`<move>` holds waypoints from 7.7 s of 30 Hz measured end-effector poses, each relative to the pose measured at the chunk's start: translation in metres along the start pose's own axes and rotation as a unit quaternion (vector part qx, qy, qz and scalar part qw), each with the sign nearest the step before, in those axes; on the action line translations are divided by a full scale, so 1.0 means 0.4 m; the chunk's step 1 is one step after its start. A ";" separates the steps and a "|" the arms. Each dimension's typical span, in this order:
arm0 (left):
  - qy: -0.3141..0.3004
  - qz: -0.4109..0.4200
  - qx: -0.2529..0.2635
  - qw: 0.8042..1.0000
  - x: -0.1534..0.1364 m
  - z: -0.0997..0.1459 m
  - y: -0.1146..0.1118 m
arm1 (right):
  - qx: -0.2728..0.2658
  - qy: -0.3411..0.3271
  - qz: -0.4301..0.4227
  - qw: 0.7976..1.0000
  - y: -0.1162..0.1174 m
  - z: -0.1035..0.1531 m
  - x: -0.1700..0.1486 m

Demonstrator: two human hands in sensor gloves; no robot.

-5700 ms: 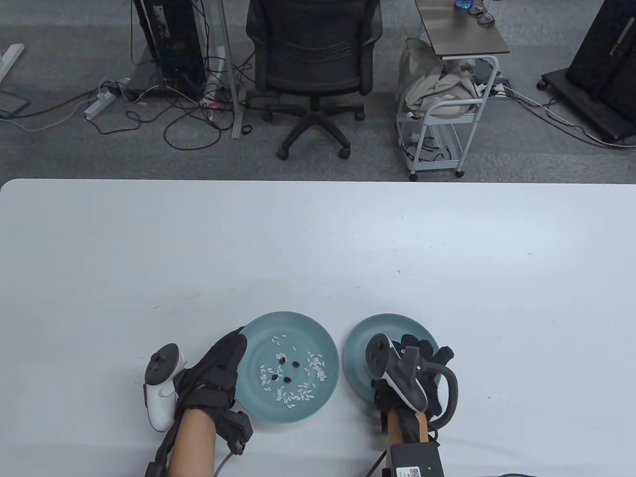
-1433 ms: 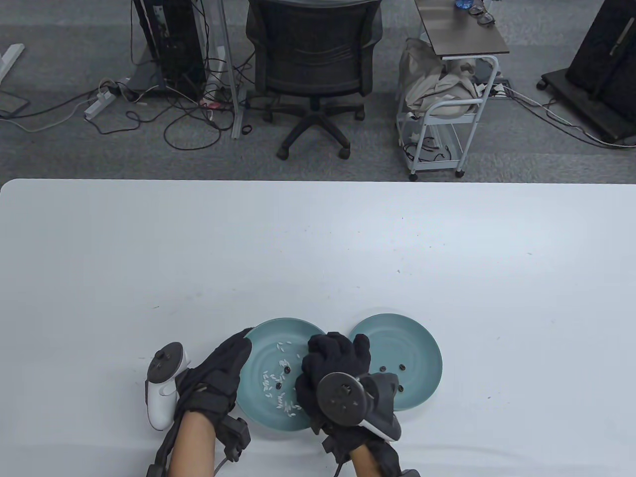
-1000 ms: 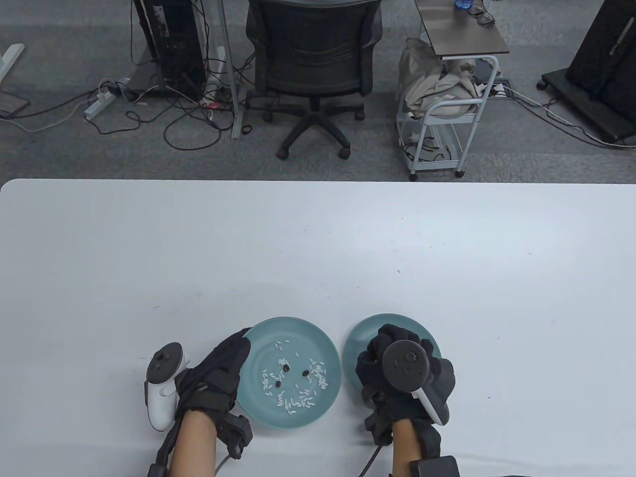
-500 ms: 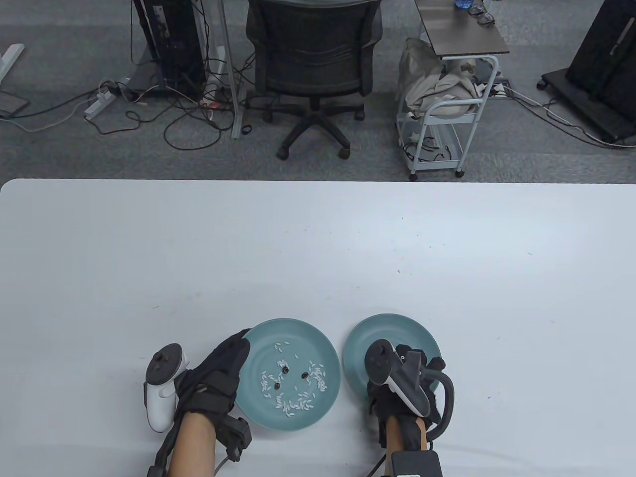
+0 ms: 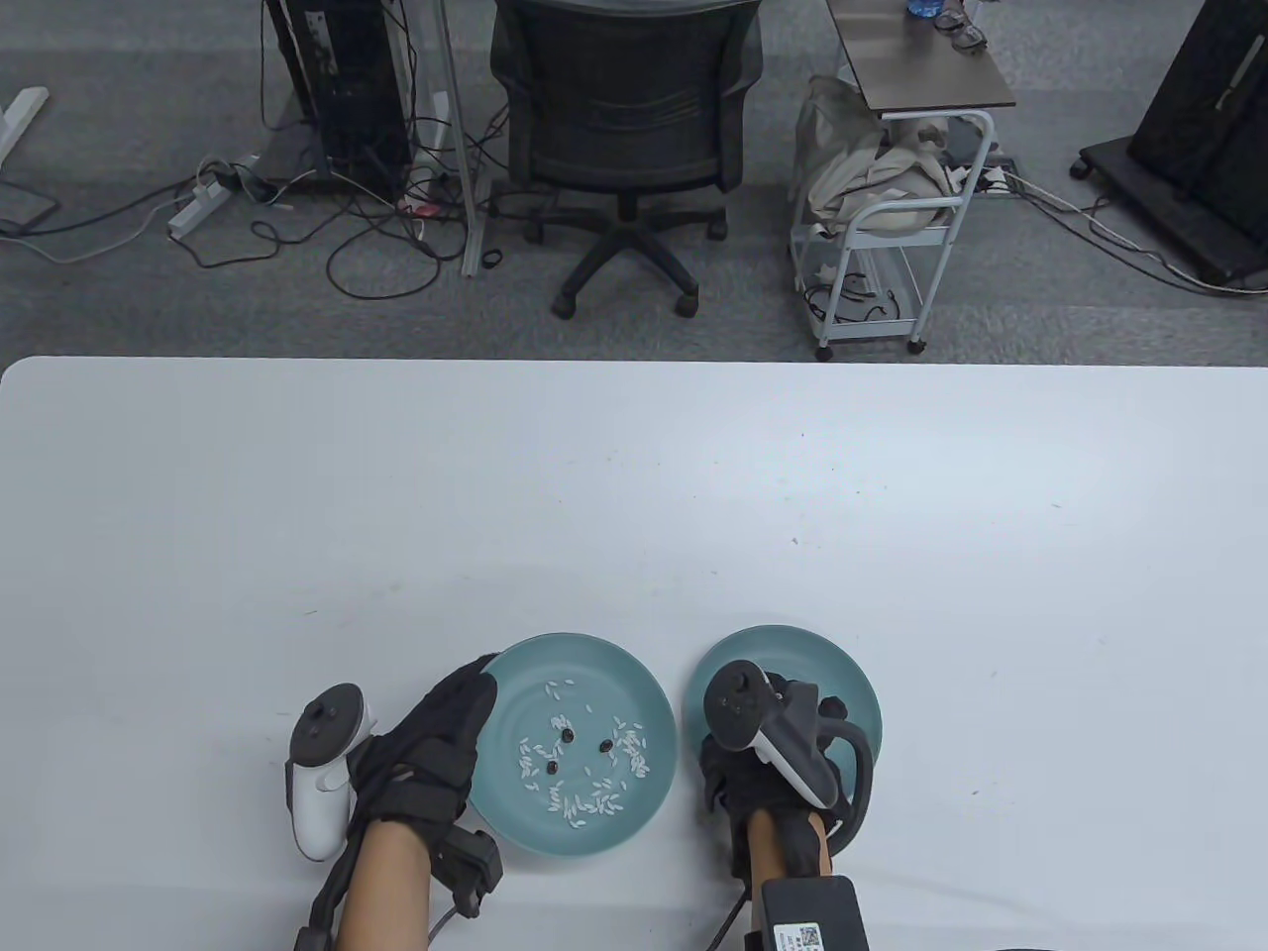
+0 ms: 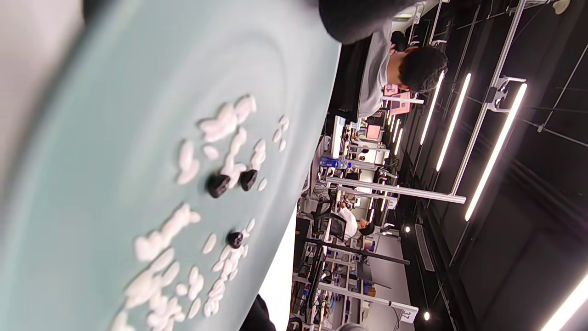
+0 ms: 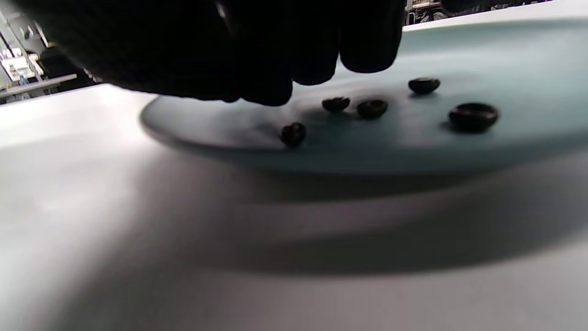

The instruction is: Pick coffee beans with hand pinch into plate

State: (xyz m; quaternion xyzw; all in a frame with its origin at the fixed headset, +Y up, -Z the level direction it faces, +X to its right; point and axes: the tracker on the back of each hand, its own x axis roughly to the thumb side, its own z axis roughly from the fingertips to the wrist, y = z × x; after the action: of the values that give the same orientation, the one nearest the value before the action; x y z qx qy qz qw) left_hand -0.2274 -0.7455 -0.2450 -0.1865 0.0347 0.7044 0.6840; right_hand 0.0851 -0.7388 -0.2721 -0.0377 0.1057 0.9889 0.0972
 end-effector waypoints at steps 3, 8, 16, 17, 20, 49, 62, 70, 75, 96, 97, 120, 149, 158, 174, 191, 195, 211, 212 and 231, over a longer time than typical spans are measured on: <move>-0.007 0.005 0.014 1.000 0.000 0.002 0.001 | 0.007 -0.003 0.016 1.000 0.008 0.002 0.013; -0.008 0.008 0.014 1.000 0.000 0.004 -0.001 | 0.024 0.005 0.051 0.998 0.012 0.010 0.035; -0.007 0.004 0.018 1.000 0.000 0.005 0.001 | 0.018 0.007 0.089 0.996 0.006 0.020 0.031; -0.008 0.004 0.019 1.000 0.000 0.005 0.002 | 0.019 0.009 0.084 0.996 0.003 0.021 0.027; -0.007 0.005 0.020 1.000 0.000 0.005 0.001 | -0.002 0.023 0.067 0.998 -0.015 0.031 0.000; -0.003 -0.002 0.014 1.000 0.002 0.006 -0.003 | 0.028 0.039 0.010 0.999 -0.014 0.028 -0.024; -0.004 -0.001 0.014 1.000 0.003 0.005 -0.003 | -0.038 0.034 -0.020 0.998 -0.037 0.041 -0.027; -0.003 -0.001 0.014 1.000 0.004 0.005 -0.003 | -0.238 0.000 -0.096 0.966 -0.111 0.093 -0.025; -0.002 -0.002 0.015 1.000 0.004 0.004 -0.003 | -0.257 -0.101 -0.159 0.948 -0.148 0.126 0.004; 0.000 -0.001 0.011 1.000 0.004 0.004 -0.003 | -0.152 -0.220 0.017 0.963 -0.105 0.183 0.207; 0.001 -0.002 0.010 1.000 0.004 0.004 -0.003 | -0.149 -0.221 0.016 0.964 -0.105 0.183 0.207; -0.004 -0.001 -0.009 1.000 0.011 0.004 -0.009 | -0.134 -0.219 0.080 0.963 -0.075 0.184 0.255; -0.012 -0.013 -0.020 1.000 0.018 0.004 -0.020 | -0.128 -0.230 0.037 0.964 -0.078 0.177 0.237; -0.013 -0.007 -0.016 1.000 0.017 0.007 -0.017 | -0.157 -0.246 0.033 0.956 -0.082 0.186 0.247; -0.009 -0.019 -0.004 1.000 0.015 0.005 -0.016 | -0.140 -0.151 -0.213 0.955 -0.159 0.131 0.043; -0.011 -0.016 -0.006 1.000 0.015 0.006 -0.017 | -0.088 0.045 0.014 0.995 -0.064 0.018 -0.072; -0.012 -0.024 -0.006 1.000 0.017 0.006 -0.018 | -0.074 0.041 0.035 0.996 -0.057 0.009 -0.063; -0.011 -0.027 -0.006 1.000 0.017 0.005 -0.020 | -0.025 0.042 0.172 0.984 -0.015 -0.005 -0.031; -0.012 -0.027 -0.006 1.000 0.017 0.005 -0.020 | -0.022 0.043 0.176 0.983 -0.014 -0.004 -0.030; -0.012 -0.023 -0.006 1.000 0.017 0.006 -0.021 | -0.079 0.056 0.163 0.982 -0.025 0.010 -0.037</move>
State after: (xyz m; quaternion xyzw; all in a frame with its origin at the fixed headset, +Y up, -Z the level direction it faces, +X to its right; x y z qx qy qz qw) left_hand -0.2198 -0.7378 -0.2433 -0.1825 0.0180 0.6908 0.6994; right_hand 0.1012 -0.7311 -0.2690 -0.0832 0.0375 0.9931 -0.0742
